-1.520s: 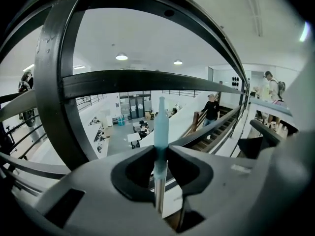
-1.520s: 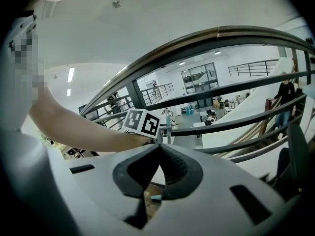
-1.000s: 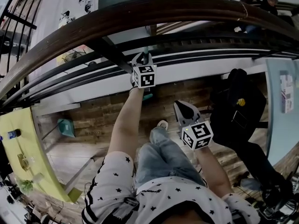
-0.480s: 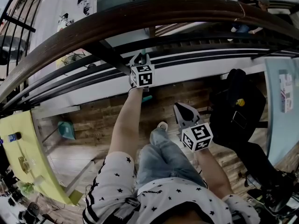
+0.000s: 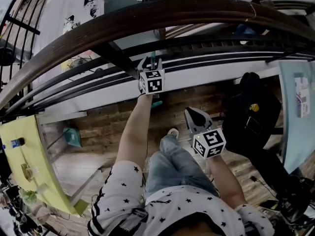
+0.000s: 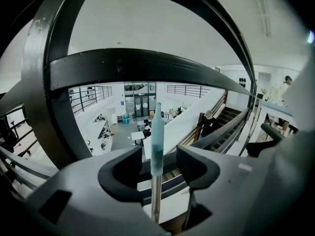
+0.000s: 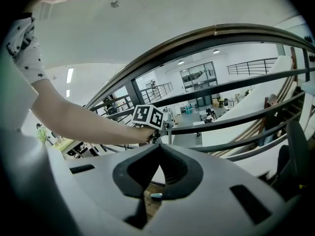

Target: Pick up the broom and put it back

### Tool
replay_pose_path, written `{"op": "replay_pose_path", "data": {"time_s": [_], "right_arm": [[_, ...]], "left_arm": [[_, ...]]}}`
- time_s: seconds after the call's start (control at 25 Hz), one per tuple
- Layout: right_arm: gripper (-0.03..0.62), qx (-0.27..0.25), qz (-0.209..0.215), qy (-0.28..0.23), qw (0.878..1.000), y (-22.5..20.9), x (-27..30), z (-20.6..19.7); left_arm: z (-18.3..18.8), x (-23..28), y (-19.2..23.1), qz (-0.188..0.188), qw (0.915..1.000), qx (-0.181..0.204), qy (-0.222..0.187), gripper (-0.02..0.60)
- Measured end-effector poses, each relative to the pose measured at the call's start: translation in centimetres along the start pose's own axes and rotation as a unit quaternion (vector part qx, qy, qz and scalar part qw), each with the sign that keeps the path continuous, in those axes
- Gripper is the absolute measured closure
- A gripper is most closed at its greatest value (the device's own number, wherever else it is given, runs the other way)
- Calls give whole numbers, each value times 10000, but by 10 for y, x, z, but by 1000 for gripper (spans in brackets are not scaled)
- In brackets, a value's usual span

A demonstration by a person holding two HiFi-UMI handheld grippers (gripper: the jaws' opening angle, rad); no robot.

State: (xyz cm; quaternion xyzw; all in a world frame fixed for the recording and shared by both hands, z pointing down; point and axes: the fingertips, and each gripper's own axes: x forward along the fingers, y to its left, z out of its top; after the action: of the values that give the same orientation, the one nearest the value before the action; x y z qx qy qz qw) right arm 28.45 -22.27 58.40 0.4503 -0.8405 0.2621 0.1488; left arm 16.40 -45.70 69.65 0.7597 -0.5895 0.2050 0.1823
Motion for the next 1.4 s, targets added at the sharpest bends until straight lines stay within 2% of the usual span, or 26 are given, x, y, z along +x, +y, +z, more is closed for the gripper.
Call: {"op": "replay_pose_path", "data": {"time_s": [0.28,0.52,0.76,1.12,1.4], "right_arm": [[600,-2,-31,-99,9999,7,-10,3],[600,-97,-38,-270,9996,25,-30,8],[600,-75,-162,-375,9991,28,-46,13],[600,-166,-159,-434,9988,42,-75,21],[600,-367,-173,-501,9979,55,-90,30]], "left_arm": [[4,-27,-2,63,9999,-36,-149,371],[11,-73,-5,56,9994,-221,-271,371],[15,-116,-13,-34,9990,-422,-166,376],[39,-196,-28,-59,9965,-632,-544,523],[41,-255,-39,-228,9921,-1052,-638,561]]}}
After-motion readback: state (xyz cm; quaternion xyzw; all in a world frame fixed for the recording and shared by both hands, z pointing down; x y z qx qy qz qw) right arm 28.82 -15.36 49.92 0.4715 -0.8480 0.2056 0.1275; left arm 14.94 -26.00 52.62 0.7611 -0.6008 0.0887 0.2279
